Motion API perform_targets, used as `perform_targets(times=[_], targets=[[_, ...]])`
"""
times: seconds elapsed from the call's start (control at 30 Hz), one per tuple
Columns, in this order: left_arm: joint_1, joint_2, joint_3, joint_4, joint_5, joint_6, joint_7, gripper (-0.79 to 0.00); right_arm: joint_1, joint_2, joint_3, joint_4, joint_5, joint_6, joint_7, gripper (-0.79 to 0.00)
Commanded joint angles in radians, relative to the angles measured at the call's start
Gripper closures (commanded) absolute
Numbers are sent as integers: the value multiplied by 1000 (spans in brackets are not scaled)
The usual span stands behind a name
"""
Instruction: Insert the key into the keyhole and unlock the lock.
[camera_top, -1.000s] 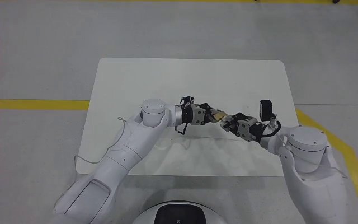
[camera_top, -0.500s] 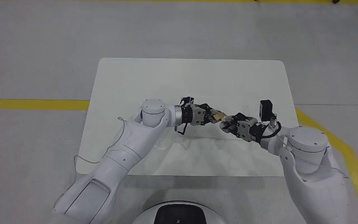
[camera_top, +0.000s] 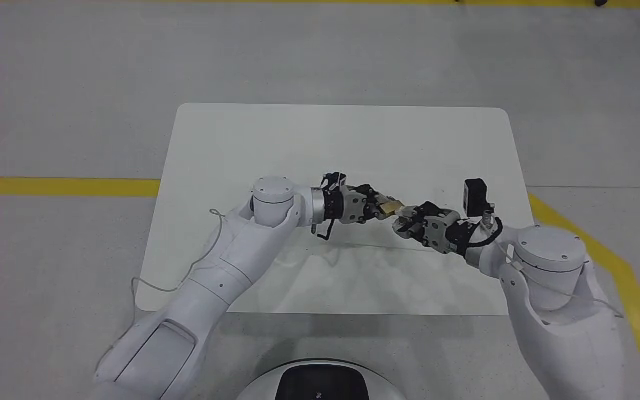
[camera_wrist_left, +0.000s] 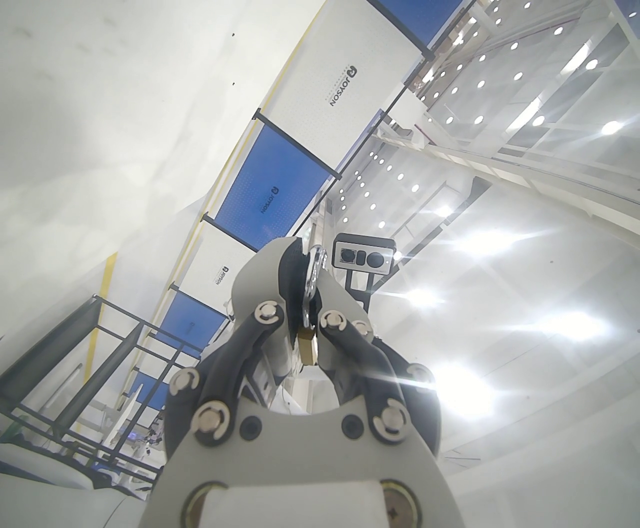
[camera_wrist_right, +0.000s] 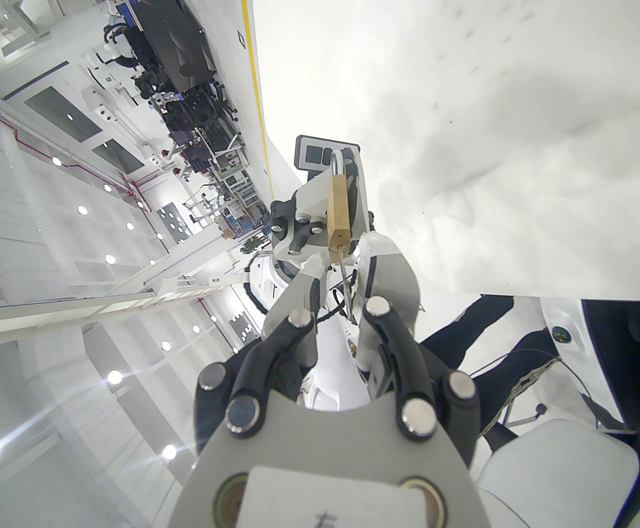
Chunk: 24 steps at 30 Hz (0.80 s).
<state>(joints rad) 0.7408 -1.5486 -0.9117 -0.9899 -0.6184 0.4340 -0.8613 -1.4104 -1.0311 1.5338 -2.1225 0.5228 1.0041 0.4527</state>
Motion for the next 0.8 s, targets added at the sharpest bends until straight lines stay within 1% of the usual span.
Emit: perform_targets(times=[0.0, 0.23, 0.33, 0.37, 0.4, 0.77], targets=[[-1, 0, 1, 0, -1, 0, 1, 0, -1, 1, 2, 0, 3, 0, -1, -142], [-5, -1, 3, 7, -5, -4, 2, 0, -12, 8, 13, -10, 12, 0, 1, -151], [-6, 0, 3, 8, -6, -6, 5, 0, -17, 11, 18, -12, 16, 2, 3, -139], [-6, 0, 3, 8, -6, -6, 5, 0, -18, 12, 18, -13, 17, 5, 4, -111], [-6, 0, 3, 8, -7, -7, 6, 0, -19, 13, 19, -13, 16, 8, 5, 0], [0, 3, 4, -5, 6, -13, 23, 0, -3, 25, -9, -13, 7, 8, -16, 0]])
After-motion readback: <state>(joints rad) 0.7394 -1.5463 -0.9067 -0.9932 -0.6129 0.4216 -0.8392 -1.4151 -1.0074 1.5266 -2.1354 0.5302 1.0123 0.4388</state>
